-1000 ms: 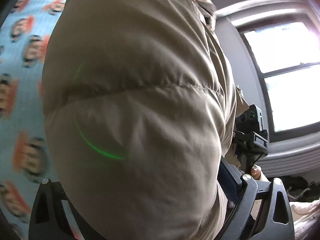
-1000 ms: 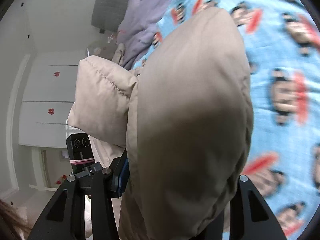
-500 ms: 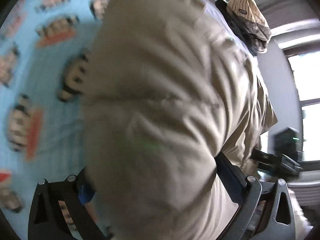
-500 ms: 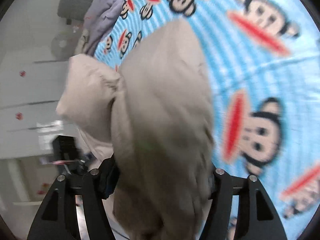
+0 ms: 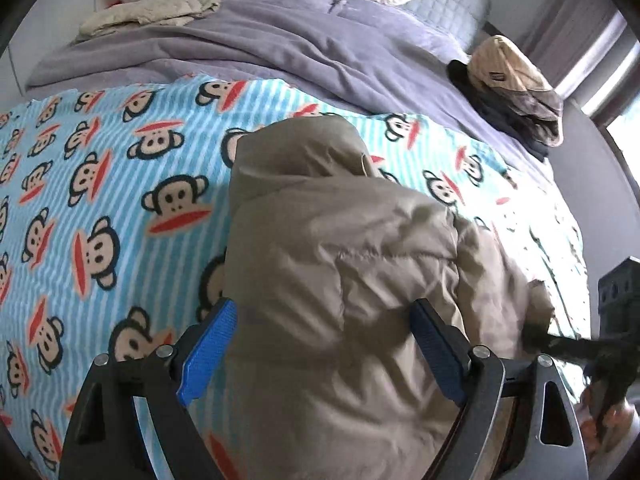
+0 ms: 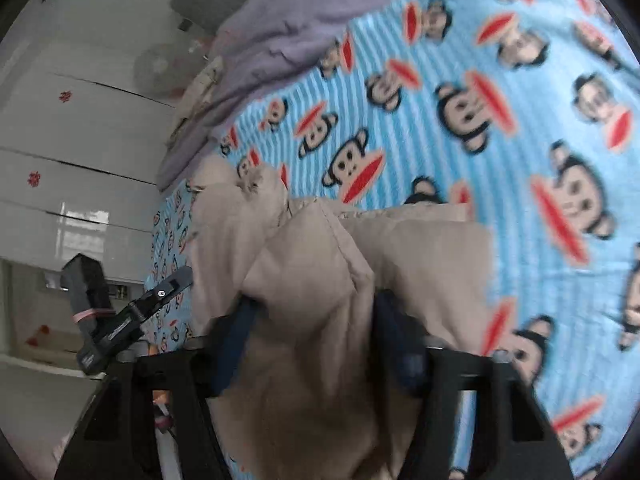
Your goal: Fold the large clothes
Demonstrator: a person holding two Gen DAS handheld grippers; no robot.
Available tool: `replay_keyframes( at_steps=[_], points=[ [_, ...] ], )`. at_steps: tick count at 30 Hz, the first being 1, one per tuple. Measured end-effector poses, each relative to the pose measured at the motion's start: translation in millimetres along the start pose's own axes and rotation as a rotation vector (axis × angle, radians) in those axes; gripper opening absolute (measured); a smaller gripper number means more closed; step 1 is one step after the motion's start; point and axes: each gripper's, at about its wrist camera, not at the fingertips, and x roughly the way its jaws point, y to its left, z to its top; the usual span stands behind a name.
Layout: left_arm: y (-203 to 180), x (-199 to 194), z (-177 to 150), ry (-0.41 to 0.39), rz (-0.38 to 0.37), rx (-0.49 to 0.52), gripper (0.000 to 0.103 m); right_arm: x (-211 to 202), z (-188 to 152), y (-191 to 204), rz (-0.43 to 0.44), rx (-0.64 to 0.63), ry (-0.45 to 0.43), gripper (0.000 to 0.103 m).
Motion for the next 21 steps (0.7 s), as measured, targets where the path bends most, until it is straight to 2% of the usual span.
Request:
replay_keyframes(
  at_steps=[2,6,7,10,13,16,18,21],
  points=[
    [-0.8,17.8,0.1,0.012,0.028,0.01,0.089,6.4,-9.5,-6.6,-0.072,-0.003,0.005,0.014],
    [-29.0,52.6,2.2,0.032,0.096,0.085,0.09,5.3,-28.7,-15.0,-0.215,-0.045,0.019,0.012],
    [-36.3,57.8,2.6,0.032,0.113,0.106,0.092,3.7,-32.6,-23.3,-0.227,-0.035,0.022,0.012],
    [-51.8,70.2,-1.0,0.039,0.165,0.158,0.094,3.9,-35.9,-47.6,-0.218,0.043,0.026,0.012],
    [-50.3,72.3,-3.9,0.041,0.166,0.16,0.094,-7.3,-37.9,-49.3,-0.227,0.091,0.008,0.012],
    [-43.0,72.3,-4.9,0.042,0.152,0.149,0.094,-38.3,-57.9,-26.7,-0.242,0.04,-0.04,0.014],
    [-41.2,72.4,-4.4,0.043,0.148,0.143,0.094,-61.6,-78.1,-7.7,-0.212,-0.016,-0.072,0.014],
    [-42.7,72.4,-5.3,0.042,0.153,0.146,0.094,-73.1,-107.4,15.6,-0.199,-0.113,-0.064,0.014]
  ],
)
